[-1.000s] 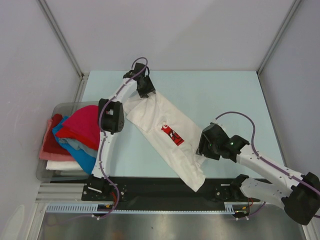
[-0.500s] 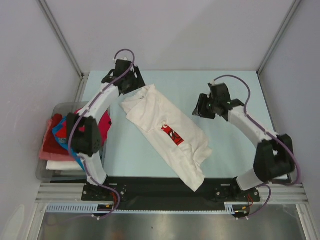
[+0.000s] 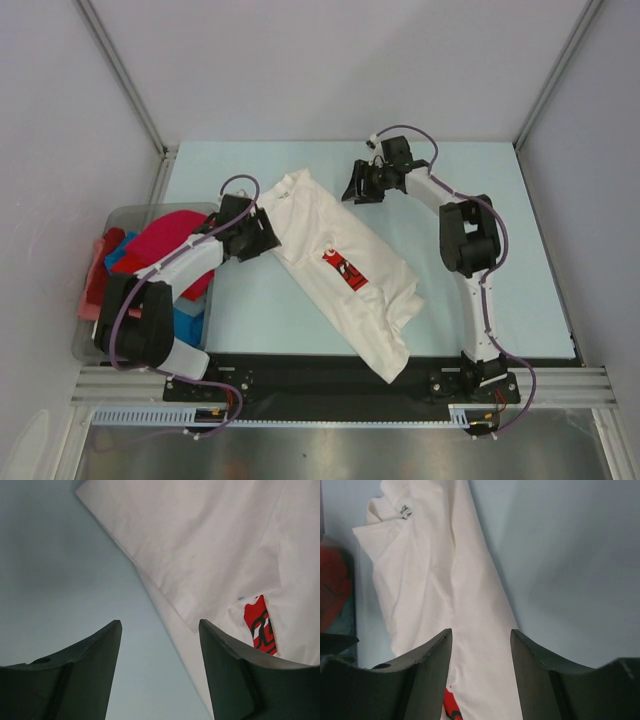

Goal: Fold and stack the t-shirts
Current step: Fold the tshirt

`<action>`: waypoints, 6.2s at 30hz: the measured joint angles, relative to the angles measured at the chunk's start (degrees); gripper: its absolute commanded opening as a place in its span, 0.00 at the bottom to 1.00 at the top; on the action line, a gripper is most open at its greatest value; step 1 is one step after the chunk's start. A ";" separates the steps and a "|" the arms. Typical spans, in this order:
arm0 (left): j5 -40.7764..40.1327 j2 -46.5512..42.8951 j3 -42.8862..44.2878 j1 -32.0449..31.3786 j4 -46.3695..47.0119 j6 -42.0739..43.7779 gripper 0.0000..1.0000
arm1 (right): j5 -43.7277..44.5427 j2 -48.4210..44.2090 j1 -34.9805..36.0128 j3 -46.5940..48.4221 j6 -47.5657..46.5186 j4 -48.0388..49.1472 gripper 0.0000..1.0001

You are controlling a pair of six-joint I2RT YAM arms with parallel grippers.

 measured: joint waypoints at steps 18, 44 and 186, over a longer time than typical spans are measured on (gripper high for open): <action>4.13 12.72 -0.26 0.22 12.41 -4.55 0.61 | -6.91 14.97 1.73 14.47 1.27 -3.06 0.15; 6.58 8.15 3.87 -6.03 9.09 -0.31 0.75 | 4.70 -5.42 -17.49 -24.35 25.00 26.29 0.53; 15.69 -11.13 -10.99 -29.97 2.64 -8.15 0.01 | 45.62 -75.36 21.81 -62.86 33.88 -25.22 0.00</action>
